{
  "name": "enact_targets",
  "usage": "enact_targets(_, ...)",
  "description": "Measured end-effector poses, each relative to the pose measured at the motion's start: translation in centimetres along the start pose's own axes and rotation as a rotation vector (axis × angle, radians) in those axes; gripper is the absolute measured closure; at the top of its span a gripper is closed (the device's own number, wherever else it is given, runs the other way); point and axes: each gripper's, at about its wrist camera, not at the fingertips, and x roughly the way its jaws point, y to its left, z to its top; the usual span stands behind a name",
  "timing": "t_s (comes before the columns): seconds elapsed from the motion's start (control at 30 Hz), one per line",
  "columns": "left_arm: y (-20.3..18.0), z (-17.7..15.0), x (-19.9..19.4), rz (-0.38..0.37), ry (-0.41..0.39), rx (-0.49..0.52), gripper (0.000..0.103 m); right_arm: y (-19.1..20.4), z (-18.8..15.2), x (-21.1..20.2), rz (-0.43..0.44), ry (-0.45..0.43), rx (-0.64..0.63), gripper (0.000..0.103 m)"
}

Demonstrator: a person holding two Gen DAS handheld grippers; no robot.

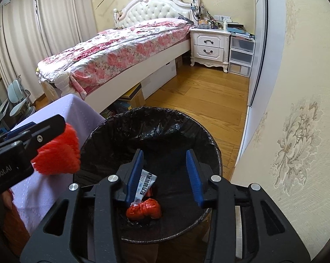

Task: Collect trash
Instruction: 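Open the right tool to drop the can while the left tool drops the mesh net, then move both tools back to the trash pile toward the orange bag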

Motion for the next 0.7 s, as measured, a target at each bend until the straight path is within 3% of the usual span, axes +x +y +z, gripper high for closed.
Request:
enact_targets(0.37, 4.1, -1.6, -3.8, 0.085, -0.022, -0.058, 0.020, 2.9, -1.0, -2.2, 0.034, -0.003, -0.035, 0.045)
enact_targets(0.7, 7.7, -4.3, -7.7, 0.226, -0.053, -0.064, 0.020, 8.5, -2.2, -4.3, 0.113, 0.000, -0.130, 0.045)
